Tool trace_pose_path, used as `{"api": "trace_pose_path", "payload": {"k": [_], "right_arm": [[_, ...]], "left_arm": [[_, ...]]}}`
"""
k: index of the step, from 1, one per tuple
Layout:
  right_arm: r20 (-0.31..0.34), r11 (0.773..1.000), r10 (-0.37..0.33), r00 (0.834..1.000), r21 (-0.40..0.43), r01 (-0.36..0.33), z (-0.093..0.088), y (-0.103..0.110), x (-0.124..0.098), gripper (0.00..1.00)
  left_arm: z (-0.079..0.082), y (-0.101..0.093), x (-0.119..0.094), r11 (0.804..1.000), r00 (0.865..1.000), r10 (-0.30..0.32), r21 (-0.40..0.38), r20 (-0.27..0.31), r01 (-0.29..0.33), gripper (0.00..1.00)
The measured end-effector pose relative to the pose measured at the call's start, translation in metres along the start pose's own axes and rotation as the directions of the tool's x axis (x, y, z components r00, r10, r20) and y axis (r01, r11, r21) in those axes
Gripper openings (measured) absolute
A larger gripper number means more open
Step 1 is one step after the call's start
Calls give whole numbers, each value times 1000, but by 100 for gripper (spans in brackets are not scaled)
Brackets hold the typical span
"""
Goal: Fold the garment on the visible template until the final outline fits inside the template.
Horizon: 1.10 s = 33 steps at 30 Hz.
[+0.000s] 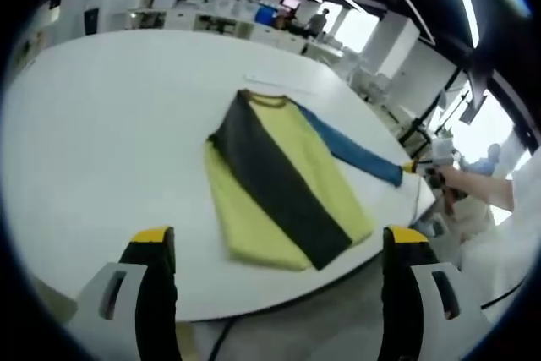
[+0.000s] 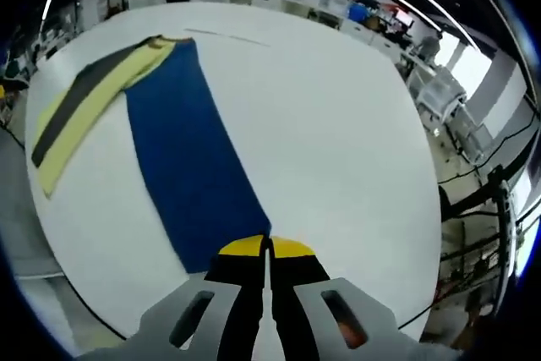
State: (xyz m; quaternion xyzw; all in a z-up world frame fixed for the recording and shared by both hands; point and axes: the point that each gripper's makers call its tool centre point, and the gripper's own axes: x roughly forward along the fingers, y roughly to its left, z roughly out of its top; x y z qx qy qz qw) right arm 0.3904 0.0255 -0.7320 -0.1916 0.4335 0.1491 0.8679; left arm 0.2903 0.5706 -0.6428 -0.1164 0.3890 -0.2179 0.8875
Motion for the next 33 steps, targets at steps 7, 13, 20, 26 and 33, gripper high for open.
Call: {"api": "trace_pose_path", "payload": {"k": [7, 13, 20, 26, 33], "right_arm": [[-9, 1000, -6, 1000, 21, 6, 2, -11, 3, 1], [-9, 999, -20, 1000, 49, 20, 4, -25, 7, 1], [-21, 997, -24, 999, 77, 26, 3, -35, 14, 1], [-42, 998, -25, 999, 60, 28, 3, -43, 21, 1], [-57, 998, -32, 998, 59, 36, 1, -54, 27, 1]], "left_arm": [[-1, 3, 5, 1000, 1000, 8, 12, -23, -7, 99], [1, 4, 9, 1000, 999, 6, 9, -32, -6, 99], [1, 4, 16, 1000, 999, 3, 8, -52, -2, 99], [2, 4, 21, 1000, 998, 0, 12, -66, 1, 99], [1, 5, 26, 1000, 997, -1, 10, -80, 2, 99]]}}
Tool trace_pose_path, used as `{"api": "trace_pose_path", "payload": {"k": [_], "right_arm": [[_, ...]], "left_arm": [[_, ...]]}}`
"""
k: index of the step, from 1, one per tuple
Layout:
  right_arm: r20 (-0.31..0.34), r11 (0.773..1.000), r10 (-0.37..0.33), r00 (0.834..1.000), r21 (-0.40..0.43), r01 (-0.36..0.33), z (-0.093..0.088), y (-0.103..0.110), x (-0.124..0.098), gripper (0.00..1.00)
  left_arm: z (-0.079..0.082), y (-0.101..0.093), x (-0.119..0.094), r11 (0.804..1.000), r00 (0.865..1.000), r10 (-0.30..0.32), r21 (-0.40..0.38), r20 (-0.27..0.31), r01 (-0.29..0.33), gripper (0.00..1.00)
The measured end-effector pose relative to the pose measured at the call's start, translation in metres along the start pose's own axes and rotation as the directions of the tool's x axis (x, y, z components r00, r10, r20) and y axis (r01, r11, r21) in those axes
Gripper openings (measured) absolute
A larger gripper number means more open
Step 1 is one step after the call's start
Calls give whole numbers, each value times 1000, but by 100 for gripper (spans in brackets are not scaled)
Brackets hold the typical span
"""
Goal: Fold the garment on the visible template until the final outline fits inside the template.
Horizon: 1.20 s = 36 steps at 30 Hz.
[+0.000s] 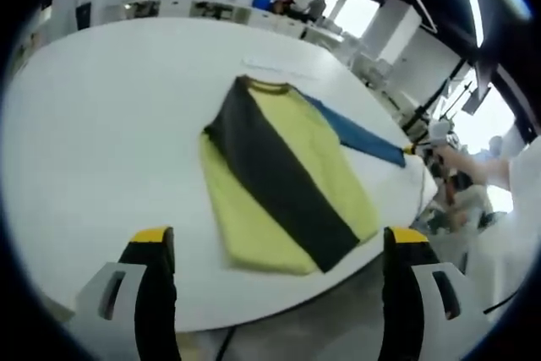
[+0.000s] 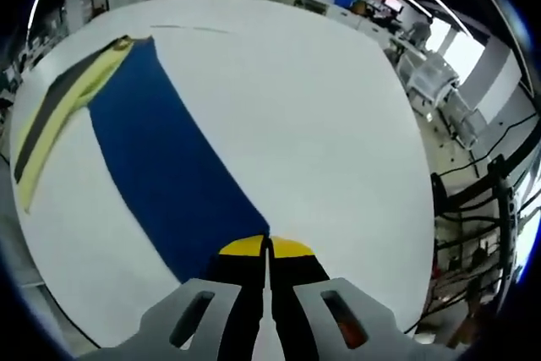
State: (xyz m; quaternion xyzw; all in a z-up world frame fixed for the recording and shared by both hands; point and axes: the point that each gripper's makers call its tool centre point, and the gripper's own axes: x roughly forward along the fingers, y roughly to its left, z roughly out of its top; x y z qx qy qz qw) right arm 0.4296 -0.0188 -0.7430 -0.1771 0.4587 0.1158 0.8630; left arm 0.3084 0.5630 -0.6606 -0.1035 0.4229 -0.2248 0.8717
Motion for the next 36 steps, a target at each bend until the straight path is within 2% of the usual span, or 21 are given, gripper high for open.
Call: {"api": "trace_pose_path", "payload": {"k": [17, 36], "right_arm": [[-15, 1000, -25, 1000, -12, 24, 3, -20, 9, 1], [-29, 999, -37, 999, -20, 36, 7, -31, 19, 1]], "left_arm": [[0, 1, 7, 1000, 1000, -3, 2, -27, 3, 99], [1, 6, 13, 1000, 999, 1, -3, -47, -1, 99]]}}
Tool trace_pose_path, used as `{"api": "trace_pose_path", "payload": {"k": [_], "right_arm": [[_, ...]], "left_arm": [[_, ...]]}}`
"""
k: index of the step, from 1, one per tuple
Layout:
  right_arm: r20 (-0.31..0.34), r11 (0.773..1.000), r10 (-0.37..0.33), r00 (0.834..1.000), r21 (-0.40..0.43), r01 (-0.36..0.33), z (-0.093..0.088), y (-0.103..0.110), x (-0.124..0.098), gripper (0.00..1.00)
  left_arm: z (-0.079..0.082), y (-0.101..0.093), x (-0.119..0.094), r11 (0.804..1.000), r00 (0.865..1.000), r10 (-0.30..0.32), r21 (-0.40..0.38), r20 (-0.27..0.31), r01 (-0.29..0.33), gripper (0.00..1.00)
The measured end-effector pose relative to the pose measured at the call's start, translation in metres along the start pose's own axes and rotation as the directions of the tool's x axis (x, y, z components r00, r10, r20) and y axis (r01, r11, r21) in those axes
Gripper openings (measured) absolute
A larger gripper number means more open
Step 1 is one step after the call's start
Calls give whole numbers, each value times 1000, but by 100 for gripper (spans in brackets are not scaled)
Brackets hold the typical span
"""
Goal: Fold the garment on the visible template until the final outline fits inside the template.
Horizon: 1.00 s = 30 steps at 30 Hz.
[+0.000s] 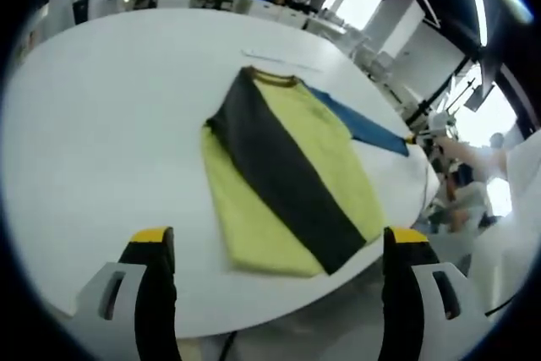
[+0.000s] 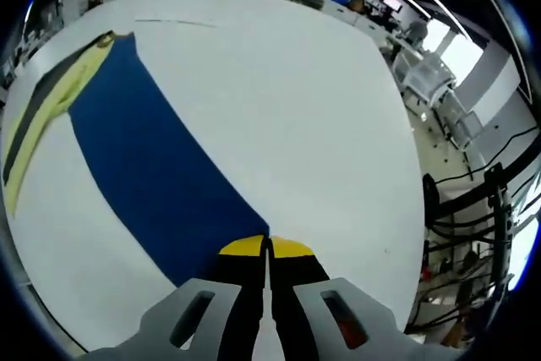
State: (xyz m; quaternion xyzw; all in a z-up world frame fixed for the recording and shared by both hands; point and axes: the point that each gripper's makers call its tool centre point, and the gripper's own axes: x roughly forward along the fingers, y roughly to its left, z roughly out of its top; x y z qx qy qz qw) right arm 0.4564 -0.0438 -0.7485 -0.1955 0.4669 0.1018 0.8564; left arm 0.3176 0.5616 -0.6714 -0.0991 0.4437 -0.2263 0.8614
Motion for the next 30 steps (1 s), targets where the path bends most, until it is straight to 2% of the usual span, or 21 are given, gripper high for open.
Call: {"api": "trace_pose_path", "payload": {"k": [30], "right_arm": [[-22, 1000, -12, 1000, -7, 12, 2, -11, 12, 2]], "left_arm": [[1, 2, 8, 1000, 1000, -2, 3, -24, 2, 99]]}}
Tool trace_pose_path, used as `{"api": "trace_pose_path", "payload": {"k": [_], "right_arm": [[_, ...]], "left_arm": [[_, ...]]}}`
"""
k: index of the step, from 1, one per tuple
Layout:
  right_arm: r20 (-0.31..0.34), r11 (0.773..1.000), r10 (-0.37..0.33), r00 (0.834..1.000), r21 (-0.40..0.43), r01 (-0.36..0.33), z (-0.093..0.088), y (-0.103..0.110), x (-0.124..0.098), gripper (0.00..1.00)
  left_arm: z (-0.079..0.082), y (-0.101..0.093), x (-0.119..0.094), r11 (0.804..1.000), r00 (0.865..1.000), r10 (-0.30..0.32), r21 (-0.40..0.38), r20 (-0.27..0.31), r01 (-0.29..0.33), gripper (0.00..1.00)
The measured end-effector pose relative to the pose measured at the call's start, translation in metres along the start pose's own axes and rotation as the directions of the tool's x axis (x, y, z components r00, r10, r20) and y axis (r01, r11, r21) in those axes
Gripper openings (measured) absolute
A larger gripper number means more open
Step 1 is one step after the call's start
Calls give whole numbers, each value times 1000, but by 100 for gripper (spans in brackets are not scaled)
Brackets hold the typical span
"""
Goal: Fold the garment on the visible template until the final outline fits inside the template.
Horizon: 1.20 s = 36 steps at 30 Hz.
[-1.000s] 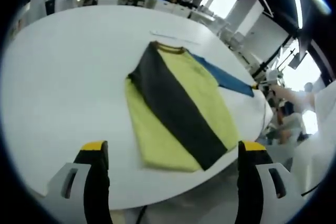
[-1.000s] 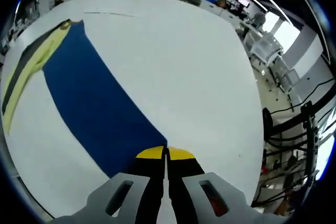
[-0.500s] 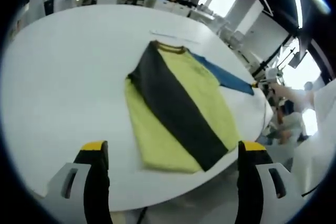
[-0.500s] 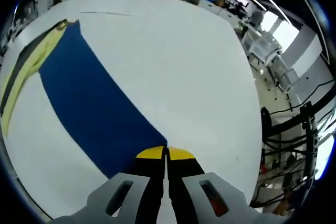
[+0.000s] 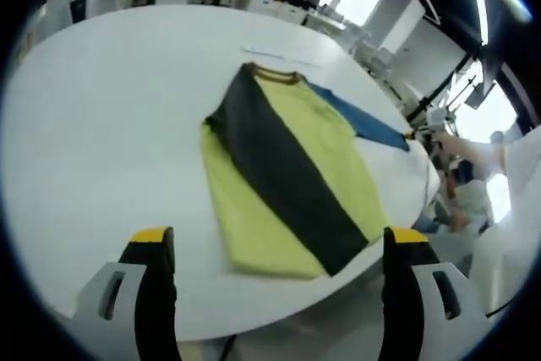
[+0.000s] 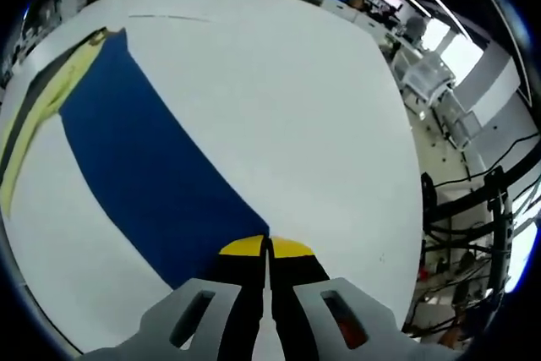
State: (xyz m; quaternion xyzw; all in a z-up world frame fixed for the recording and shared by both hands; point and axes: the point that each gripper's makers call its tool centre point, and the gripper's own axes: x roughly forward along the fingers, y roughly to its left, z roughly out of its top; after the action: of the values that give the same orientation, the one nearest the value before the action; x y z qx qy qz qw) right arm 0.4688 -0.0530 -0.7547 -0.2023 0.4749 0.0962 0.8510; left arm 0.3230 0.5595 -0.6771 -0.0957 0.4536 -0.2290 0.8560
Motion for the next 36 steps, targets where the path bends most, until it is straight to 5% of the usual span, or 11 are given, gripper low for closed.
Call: {"api": "trace_pose_path", "payload": {"k": [20, 36], "right_arm": [[-1, 1000, 0, 1000, -7, 0, 2, -3, 3, 2], [24, 997, -20, 1000, 81, 18, 0, -7, -3, 3]], "left_arm": [[1, 0, 3, 1000, 1000, -1, -3, -3, 1, 99], [2, -2, 3, 1000, 1000, -6, -1, 1, 6, 99]]}}
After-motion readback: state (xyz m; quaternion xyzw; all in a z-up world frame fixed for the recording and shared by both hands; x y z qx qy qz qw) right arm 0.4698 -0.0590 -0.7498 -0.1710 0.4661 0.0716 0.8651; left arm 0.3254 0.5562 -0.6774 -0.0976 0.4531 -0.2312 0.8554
